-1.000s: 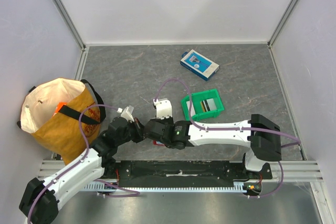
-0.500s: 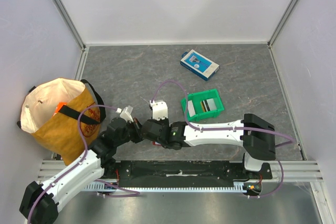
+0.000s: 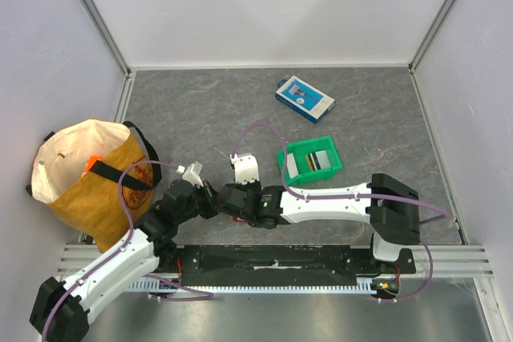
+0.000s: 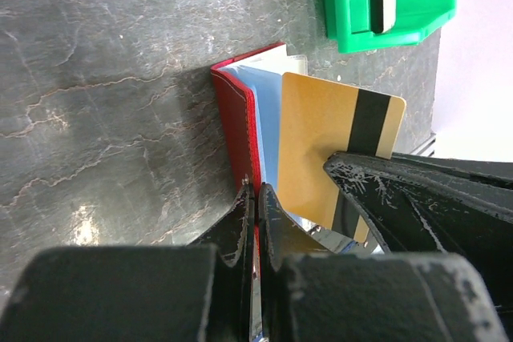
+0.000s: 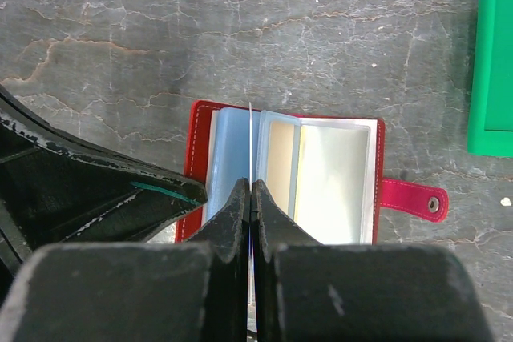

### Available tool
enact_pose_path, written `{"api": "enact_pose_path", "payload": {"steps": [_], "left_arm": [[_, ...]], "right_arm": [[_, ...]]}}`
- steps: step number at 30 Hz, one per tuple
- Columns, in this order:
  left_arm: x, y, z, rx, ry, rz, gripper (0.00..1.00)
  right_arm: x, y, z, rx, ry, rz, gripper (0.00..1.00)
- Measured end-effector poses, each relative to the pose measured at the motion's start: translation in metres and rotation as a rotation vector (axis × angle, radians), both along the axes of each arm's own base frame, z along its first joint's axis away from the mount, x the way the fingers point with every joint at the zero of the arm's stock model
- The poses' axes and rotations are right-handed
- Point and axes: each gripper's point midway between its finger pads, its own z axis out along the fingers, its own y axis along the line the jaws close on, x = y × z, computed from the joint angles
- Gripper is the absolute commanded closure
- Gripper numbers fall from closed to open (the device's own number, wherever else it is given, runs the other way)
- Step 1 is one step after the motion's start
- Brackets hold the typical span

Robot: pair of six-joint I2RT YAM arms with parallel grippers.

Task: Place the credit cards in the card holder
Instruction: Turn over the card slot in the card holder.

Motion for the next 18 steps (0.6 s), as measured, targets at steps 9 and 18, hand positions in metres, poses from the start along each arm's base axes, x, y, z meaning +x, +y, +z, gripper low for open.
{"api": "enact_pose_path", "payload": {"steps": [9, 18], "left_arm": [[0.000, 0.004, -0.005, 0.021, 0.014, 0.015, 0.98], [-0.001, 0.010, -0.017, 0.065, 0.041, 0.035, 0.98]], "right_arm": [[0.004, -0.016, -0.001, -0.032, -0.013, -0.021, 1.00], [0.017, -0.059, -0.017, -0.005, 0.075, -0.059, 1.00]]}}
